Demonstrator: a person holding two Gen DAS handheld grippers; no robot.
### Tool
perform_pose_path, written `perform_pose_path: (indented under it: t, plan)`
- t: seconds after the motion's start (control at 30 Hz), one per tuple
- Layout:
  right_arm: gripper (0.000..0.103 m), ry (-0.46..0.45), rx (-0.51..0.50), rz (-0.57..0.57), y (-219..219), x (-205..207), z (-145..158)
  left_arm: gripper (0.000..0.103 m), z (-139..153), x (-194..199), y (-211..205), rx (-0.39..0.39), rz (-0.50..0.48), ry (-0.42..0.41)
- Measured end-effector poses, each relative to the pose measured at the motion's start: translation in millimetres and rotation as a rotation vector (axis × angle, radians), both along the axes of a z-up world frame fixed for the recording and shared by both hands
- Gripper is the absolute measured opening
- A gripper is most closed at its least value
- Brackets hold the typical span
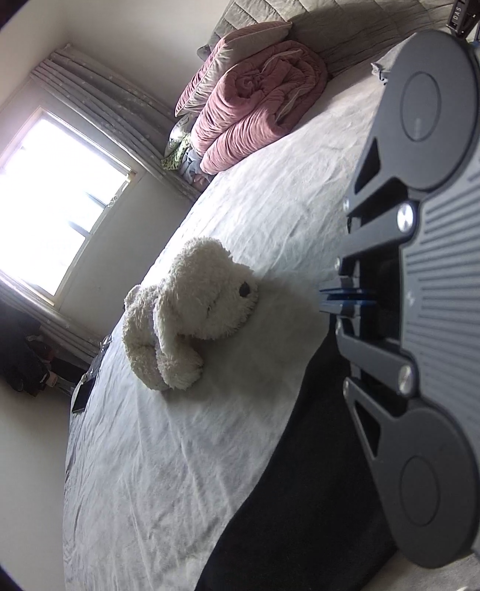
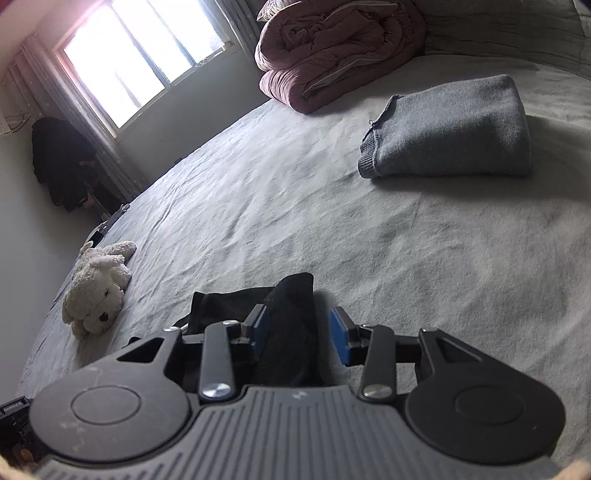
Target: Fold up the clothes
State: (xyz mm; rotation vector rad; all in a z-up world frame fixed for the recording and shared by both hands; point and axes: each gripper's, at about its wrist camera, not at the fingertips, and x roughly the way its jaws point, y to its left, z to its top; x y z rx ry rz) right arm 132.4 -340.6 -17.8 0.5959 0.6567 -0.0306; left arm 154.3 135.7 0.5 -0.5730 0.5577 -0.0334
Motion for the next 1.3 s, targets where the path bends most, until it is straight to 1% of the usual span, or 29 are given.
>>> perform_pose_path:
  t: [0.03,0.23,0.3,0.33,0.37,0.43,0.5,0.57,0.67,0.77,0.83,0.93,1.0,1.07,1.1,1.17,1.2,1.23,1.27,1.3]
  plan:
    - [0.042,0.009,0.014,0.002,-1,6,-5,0.001,-2,1,1,-0.008,-0.001,0.011]
    - [0.042,0.020,0.123,-0.045,-11,33,-28,0.001,-17,8,8,-0.059,-0.005,0.075]
    - [0.042,0.015,0.118,-0.044,-10,34,-29,0.004,-22,11,11,-0.076,-0.006,0.097]
    - [0.042,0.012,0.112,-0.042,-9,33,-30,0.013,-24,12,12,-0.084,-0.007,0.107]
    - [0.042,0.010,0.106,-0.040,-8,33,-30,0.027,-27,13,13,-0.093,-0.008,0.118]
    - [0.041,0.004,0.093,-0.035,-6,32,-30,0.040,-30,15,13,-0.105,-0.014,0.133]
    - [0.037,-0.002,0.081,-0.031,-4,32,-31,0.039,-31,17,9,-0.110,-0.027,0.139]
    - [0.025,-0.007,0.069,-0.026,-3,31,-32,0.038,-31,18,4,-0.109,-0.044,0.140]
    - [0.018,-0.016,0.051,-0.020,0,30,-32,0.035,-29,17,-2,-0.119,-0.074,0.128]
    - [0.014,-0.023,0.033,-0.014,2,29,-33,0.035,-28,18,-4,-0.126,-0.084,0.120]
    - [0.013,-0.025,0.026,-0.016,2,29,-33,0.036,-27,18,1,-0.153,-0.072,0.113]
    - [0.013,-0.029,0.024,-0.019,3,29,-35,0.041,-29,18,8,-0.212,-0.068,0.119]
    - [0.013,-0.032,0.023,-0.020,3,29,-35,0.043,-33,18,11,-0.238,-0.066,0.125]
    - [0.013,-0.036,0.022,-0.024,3,29,-36,0.043,-36,20,10,-0.243,-0.066,0.138]
    - [0.013,-0.037,0.022,-0.025,4,29,-36,0.042,-37,20,7,-0.234,-0.068,0.144]
    - [0.013,-0.042,0.011,-0.026,5,29,-36,0.038,-37,20,0,-0.195,-0.074,0.144]
    - [0.013,-0.044,0.002,-0.026,6,29,-36,0.033,-37,19,-5,-0.170,-0.077,0.140]
    - [0.013,-0.047,-0.011,-0.024,8,28,-35,0.012,-35,19,-9,-0.140,-0.081,0.131]
    - [0.011,-0.049,-0.026,-0.022,10,28,-35,0.005,-34,18,-13,-0.108,-0.086,0.120]
    - [0.009,-0.054,-0.047,-0.023,12,27,-34,0.005,-31,15,-16,-0.068,-0.073,0.090]
